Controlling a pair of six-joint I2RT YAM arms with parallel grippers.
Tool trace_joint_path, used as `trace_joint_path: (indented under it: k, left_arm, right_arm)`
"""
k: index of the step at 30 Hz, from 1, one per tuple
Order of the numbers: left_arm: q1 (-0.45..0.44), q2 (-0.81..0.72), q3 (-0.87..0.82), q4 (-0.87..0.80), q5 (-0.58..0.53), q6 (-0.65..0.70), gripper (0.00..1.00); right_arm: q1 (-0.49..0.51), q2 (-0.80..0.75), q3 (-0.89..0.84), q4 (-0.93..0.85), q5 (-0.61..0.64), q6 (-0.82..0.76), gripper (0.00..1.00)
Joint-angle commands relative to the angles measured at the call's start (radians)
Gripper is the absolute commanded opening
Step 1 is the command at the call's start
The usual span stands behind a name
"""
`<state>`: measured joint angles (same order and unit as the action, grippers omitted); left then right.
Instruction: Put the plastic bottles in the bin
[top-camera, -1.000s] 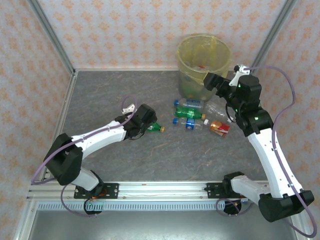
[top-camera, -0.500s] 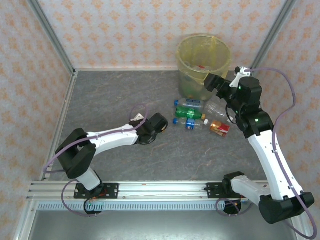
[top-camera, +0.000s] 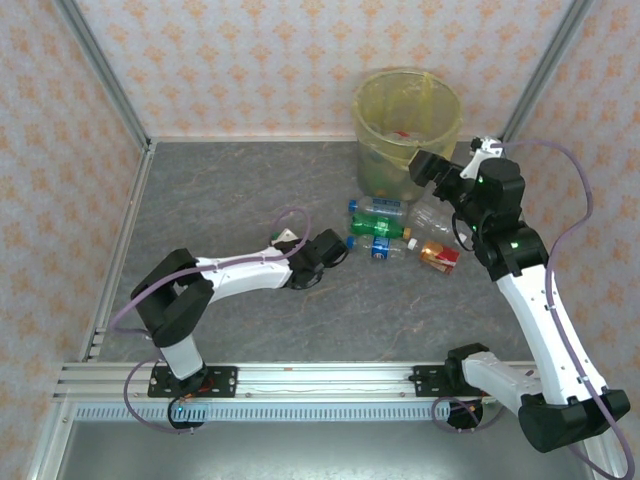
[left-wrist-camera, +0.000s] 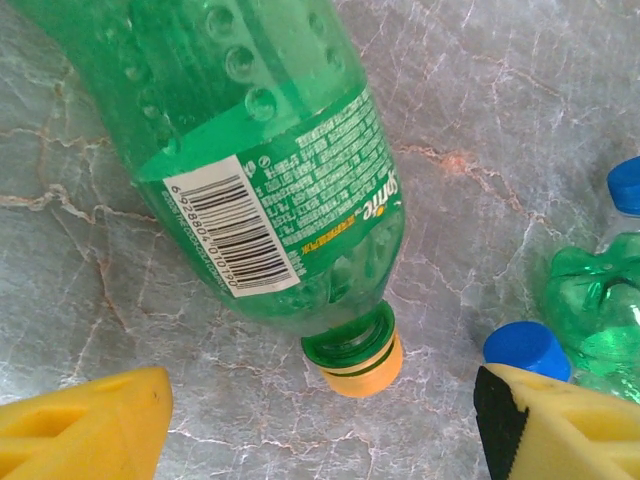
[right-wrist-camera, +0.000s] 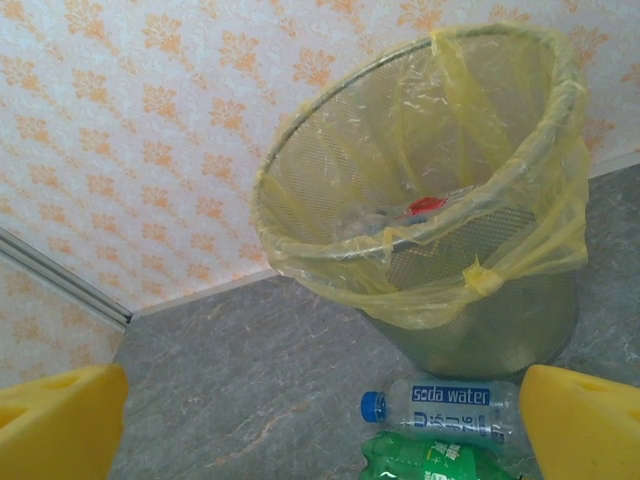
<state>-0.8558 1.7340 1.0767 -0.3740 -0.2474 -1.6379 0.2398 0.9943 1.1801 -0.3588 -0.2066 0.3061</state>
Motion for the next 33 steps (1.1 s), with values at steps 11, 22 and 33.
trace_joint_path:
  k: [11, 22, 33]
  left_arm:
    - [0.012, 0.127, 0.091, 0.008, 0.006, 0.006, 0.78]
    - [0.064, 0.167, 0.096, -0.008, 0.027, 0.03, 0.74]
    - [0.114, 0.18, 0.089, -0.074, 0.031, 0.101, 0.54]
  right_arm:
    - [0.006, -0.022, -0.008, 0.001, 0.008, 0.007, 1.0]
    - [0.006, -0.039, -0.01, -0.011, 0.029, -0.004, 1.0]
    - [0.006, -0.034, -0.01, -0.004, 0.03, 0.001, 1.0]
